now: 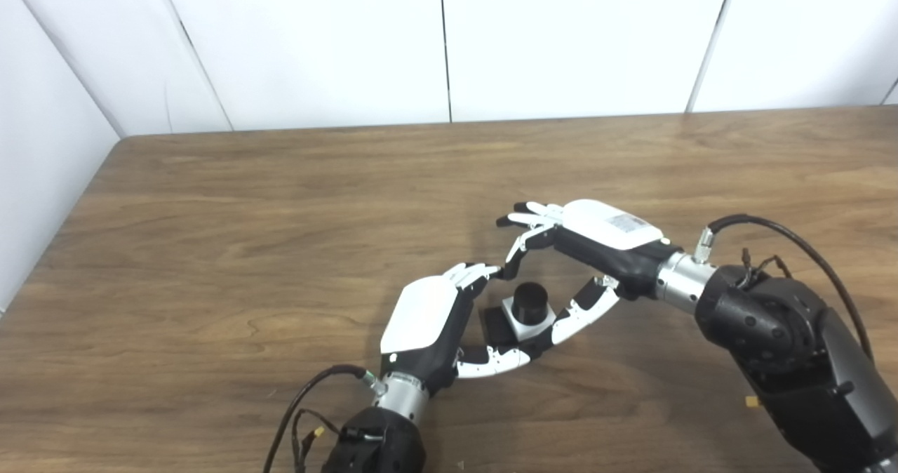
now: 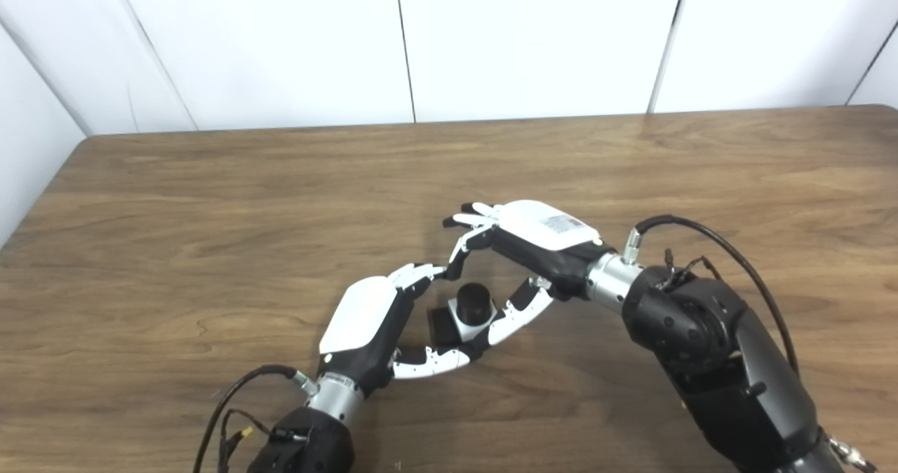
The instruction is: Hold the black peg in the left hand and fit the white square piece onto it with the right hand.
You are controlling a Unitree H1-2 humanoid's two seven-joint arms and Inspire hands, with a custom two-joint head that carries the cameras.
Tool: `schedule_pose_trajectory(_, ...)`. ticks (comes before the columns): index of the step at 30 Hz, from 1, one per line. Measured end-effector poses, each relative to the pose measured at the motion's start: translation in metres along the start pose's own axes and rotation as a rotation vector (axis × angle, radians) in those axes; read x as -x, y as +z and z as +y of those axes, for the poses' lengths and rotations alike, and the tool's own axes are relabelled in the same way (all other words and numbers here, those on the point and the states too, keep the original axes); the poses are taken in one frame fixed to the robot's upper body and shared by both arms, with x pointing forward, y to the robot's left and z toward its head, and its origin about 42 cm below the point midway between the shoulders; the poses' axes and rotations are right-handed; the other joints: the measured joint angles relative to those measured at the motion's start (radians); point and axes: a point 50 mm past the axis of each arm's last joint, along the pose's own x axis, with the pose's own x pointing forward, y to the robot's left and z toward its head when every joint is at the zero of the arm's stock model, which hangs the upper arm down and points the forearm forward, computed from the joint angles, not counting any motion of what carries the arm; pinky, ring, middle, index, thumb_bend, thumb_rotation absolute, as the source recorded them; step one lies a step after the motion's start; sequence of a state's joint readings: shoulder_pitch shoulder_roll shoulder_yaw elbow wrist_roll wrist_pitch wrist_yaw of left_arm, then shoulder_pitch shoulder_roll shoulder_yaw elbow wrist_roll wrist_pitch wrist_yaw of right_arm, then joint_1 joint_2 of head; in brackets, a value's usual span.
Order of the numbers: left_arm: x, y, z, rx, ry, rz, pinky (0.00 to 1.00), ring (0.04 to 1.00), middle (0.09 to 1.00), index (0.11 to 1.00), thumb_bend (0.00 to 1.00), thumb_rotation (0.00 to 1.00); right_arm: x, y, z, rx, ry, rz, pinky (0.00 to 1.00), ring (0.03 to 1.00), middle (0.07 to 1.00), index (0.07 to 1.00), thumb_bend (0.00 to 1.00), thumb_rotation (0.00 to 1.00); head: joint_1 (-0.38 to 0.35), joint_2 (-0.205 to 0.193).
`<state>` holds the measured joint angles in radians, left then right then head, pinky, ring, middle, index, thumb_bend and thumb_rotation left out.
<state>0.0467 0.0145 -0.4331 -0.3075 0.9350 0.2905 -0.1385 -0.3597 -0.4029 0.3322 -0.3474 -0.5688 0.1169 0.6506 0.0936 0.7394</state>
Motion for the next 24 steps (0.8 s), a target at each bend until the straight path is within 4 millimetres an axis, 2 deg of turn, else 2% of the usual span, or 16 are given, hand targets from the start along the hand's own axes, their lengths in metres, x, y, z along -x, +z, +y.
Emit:
schedule_pose_trajectory(5, 0.001, -0.003, -0.003, 0.058, 0.043, 0.007, 0.80, 0.883, 0.856, 0.828, 0.93, 0.56, 0.003, -0.004, -0.005, -0.030, -0.020, 0.001, 1.00, 1.000, 0.936, 0.763, 0.94, 0.34, 0.000, -0.005)
schedule_pose_trajectory(9, 0.003, -0.006, -0.001, 0.107, 0.070, 0.011, 0.82, 0.893, 0.869, 0.853, 0.90, 0.59, 0.009, -0.009, -0.006, -0.067, -0.040, 0.013, 0.99, 1.000, 0.936, 0.788, 0.95, 0.34, -0.005, -0.006)
schedule_pose_trajectory(12, 0.004, -0.009, 0.000, 0.133, 0.088, 0.029, 0.82, 0.903, 0.881, 0.865, 0.86, 0.63, 0.014, -0.013, -0.008, -0.096, -0.069, 0.025, 0.98, 1.000, 0.936, 0.804, 0.95, 0.34, -0.005, -0.008)
schedule_pose_trajectory(14, 0.005, -0.010, 0.002, 0.146, 0.091, 0.034, 0.82, 0.910, 0.894, 0.880, 0.79, 0.69, 0.019, -0.017, -0.010, -0.124, -0.092, 0.037, 0.97, 0.999, 0.934, 0.831, 0.95, 0.36, -0.006, -0.008)
schedule_pose_trajectory(15, 0.005, -0.011, 0.003, 0.149, 0.094, 0.037, 0.83, 0.914, 0.901, 0.888, 0.76, 0.73, 0.020, -0.018, -0.011, -0.132, -0.097, 0.040, 0.96, 0.994, 0.932, 0.843, 0.94, 0.37, -0.006, -0.008)
schedule_pose_trajectory(16, 0.007, -0.013, 0.007, 0.156, 0.098, 0.046, 0.84, 0.923, 0.913, 0.903, 0.69, 0.82, 0.023, -0.020, -0.011, -0.142, -0.108, 0.046, 0.93, 0.983, 0.929, 0.864, 0.94, 0.40, -0.009, -0.009)
schedule_pose_trajectory(18, 0.009, -0.018, 0.015, 0.162, 0.114, 0.061, 0.85, 0.930, 0.923, 0.915, 0.65, 0.88, 0.027, -0.024, -0.010, -0.159, -0.131, 0.059, 0.91, 0.975, 0.926, 0.877, 0.93, 0.43, -0.012, -0.011)
schedule_pose_trajectory(20, 0.011, -0.025, 0.022, 0.182, 0.118, 0.082, 0.85, 0.938, 0.944, 0.962, 0.60, 0.97, 0.033, -0.028, -0.006, -0.184, -0.151, 0.081, 0.88, 0.962, 0.929, 0.913, 0.83, 0.51, -0.015, -0.012)
schedule_pose_trajectory(23, 0.013, -0.034, 0.030, 0.213, 0.144, 0.105, 0.85, 0.929, 0.935, 0.997, 0.55, 1.00, 0.041, -0.035, 0.003, -0.240, -0.166, 0.139, 0.82, 0.921, 0.931, 0.931, 0.77, 0.61, -0.031, -0.014)
schedule_pose_trajectory(24, 0.013, -0.037, 0.033, 0.227, 0.154, 0.114, 0.86, 0.927, 0.935, 0.999, 0.53, 1.00, 0.043, -0.037, 0.006, -0.261, -0.180, 0.157, 0.83, 0.919, 0.942, 0.948, 0.71, 0.65, -0.032, -0.014)
